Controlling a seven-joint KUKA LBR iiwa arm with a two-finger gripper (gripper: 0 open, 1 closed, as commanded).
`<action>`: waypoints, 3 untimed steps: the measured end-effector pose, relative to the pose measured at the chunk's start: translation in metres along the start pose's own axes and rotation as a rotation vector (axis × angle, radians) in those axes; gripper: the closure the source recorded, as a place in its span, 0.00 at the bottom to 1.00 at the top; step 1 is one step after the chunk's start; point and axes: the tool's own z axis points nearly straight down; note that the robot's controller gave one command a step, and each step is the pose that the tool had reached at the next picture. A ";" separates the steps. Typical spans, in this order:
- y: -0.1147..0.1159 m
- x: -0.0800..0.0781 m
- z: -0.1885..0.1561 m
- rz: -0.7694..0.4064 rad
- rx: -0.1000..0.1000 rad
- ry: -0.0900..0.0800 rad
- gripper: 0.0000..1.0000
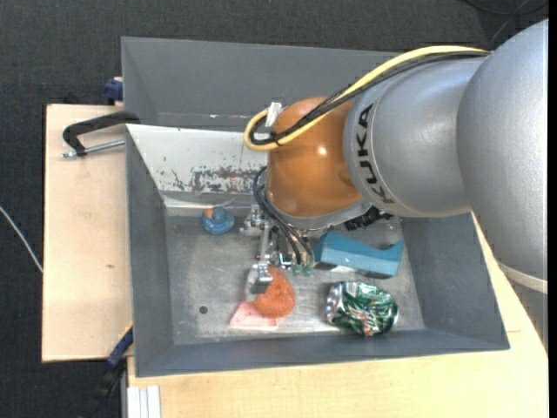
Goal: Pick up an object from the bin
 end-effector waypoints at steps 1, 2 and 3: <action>-0.001 -0.002 -0.005 0.002 -0.001 -0.008 0.00; -0.041 -0.014 0.002 -0.316 -0.001 -0.010 0.00; -0.055 -0.025 0.029 -0.511 0.002 -0.008 0.00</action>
Offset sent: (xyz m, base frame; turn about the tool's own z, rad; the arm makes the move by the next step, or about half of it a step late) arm 0.0188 -0.0607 -0.0057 -0.4109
